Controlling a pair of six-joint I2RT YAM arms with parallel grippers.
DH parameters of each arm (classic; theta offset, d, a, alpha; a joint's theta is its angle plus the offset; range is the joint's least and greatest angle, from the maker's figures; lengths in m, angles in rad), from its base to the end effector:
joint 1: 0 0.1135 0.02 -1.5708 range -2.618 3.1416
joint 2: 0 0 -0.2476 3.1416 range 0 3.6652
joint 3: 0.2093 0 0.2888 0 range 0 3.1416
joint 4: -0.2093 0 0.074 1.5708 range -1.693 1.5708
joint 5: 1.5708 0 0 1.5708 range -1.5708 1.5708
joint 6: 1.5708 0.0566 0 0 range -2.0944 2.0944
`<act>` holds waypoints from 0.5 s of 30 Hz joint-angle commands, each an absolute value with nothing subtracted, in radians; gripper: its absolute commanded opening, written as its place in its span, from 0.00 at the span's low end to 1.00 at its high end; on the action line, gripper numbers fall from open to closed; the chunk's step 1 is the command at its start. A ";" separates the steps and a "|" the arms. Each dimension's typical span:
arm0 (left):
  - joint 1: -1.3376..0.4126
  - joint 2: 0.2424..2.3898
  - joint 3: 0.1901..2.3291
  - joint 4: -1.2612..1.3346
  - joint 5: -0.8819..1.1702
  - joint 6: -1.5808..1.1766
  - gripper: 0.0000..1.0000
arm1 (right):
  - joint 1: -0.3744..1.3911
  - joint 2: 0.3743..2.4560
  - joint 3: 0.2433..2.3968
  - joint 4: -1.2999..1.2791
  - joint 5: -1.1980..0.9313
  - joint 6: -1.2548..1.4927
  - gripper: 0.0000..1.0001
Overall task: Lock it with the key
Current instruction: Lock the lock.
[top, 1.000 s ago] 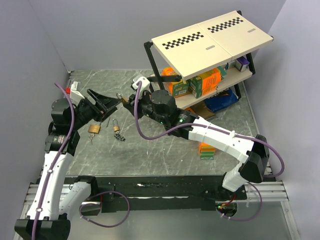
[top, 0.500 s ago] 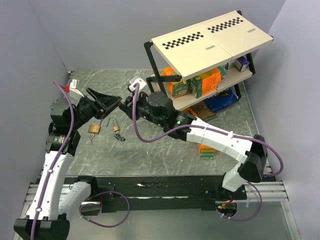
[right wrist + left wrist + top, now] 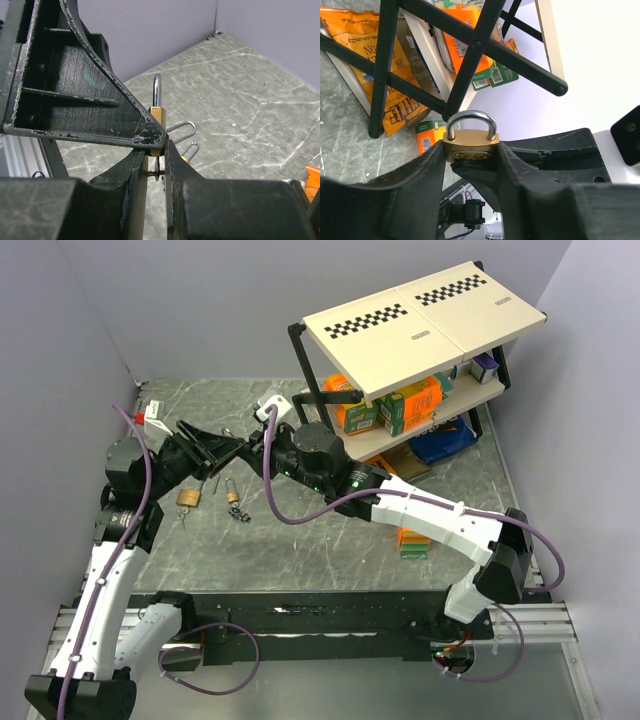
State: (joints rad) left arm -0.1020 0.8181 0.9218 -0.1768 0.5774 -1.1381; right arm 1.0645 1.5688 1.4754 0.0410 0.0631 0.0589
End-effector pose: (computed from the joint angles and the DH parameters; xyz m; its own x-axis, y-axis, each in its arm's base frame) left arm 0.2422 -0.0558 0.3743 -0.5996 -0.7033 -0.3820 0.1969 0.3330 -0.9221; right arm 0.2149 0.3802 0.3877 -0.0749 -0.0140 -0.9971 -0.8393 0.5408 0.0555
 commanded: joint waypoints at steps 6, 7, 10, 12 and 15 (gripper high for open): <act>-0.109 0.821 0.931 -0.141 0.558 -1.132 0.07 | 1.072 1.588 1.532 0.086 0.049 0.066 0.10; -0.110 0.821 0.936 -0.141 0.558 -1.132 0.02 | 1.072 1.583 1.528 0.083 0.034 0.064 0.19; -0.107 0.833 0.962 -0.137 0.548 -1.131 0.01 | 1.069 1.557 1.496 0.068 0.031 0.045 0.40; -0.107 0.838 0.979 -0.135 0.555 -1.132 0.01 | 1.063 1.533 1.480 0.046 0.035 0.028 0.44; -0.107 0.836 0.979 -0.133 0.560 -1.134 0.01 | 1.040 1.496 1.450 0.017 0.017 0.008 0.46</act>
